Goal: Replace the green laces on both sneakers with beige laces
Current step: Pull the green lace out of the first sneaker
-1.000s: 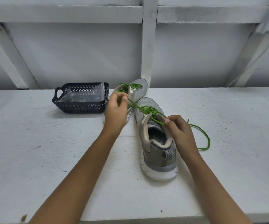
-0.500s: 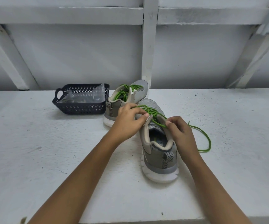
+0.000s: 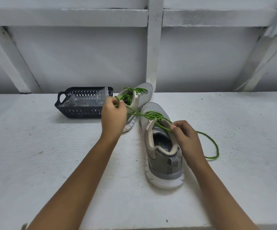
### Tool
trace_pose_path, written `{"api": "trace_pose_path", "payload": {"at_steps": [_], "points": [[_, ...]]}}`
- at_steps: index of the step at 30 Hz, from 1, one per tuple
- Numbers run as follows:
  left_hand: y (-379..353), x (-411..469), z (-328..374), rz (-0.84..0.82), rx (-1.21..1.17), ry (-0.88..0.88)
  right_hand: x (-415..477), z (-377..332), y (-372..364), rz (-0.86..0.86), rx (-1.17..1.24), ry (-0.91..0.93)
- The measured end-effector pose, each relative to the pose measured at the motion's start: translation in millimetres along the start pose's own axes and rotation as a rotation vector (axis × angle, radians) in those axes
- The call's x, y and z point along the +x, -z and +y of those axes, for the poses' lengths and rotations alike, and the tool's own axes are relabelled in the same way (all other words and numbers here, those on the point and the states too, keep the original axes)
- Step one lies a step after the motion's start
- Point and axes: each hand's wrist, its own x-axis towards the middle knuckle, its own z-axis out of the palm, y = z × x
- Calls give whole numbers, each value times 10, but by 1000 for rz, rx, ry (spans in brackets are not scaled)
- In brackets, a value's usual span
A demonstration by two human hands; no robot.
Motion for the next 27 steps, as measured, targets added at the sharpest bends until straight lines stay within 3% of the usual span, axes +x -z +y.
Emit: {"api": "trace_pose_path", "payload": {"at_steps": [4,6,8,11,14,16,19,21,23,27], "points": [[1,-140,-9,6,212,-363,0,4,-6,-5,2,-2],[-43,-176,-38,-113,374,-575,0,3,-6,0,4,-3],[-80,-207,-51,-325,418,-542,-2,-3,-2,-2,0,0],[-87,-216,-41,-539,302,-270,-7,-9,-5,-1,1,1],[-81,-230,-9,-487,339,-252,-5,-7,0,3,3,-3],[-50,-207,-5,-357,328,-254,-3,-2,4,-1,4,-7],[60,-97,7,-97,138,-109,-2,5,8,-3,13,-9],[109,-47,-6,-15,70,-53,-2,7,8,-3,12,-6],[112,-58,-19,-10,160,-205,0,6,4,-1,10,-3],[-48,-126,-112,-233,459,-564,5,9,5,-3,7,0]]}}
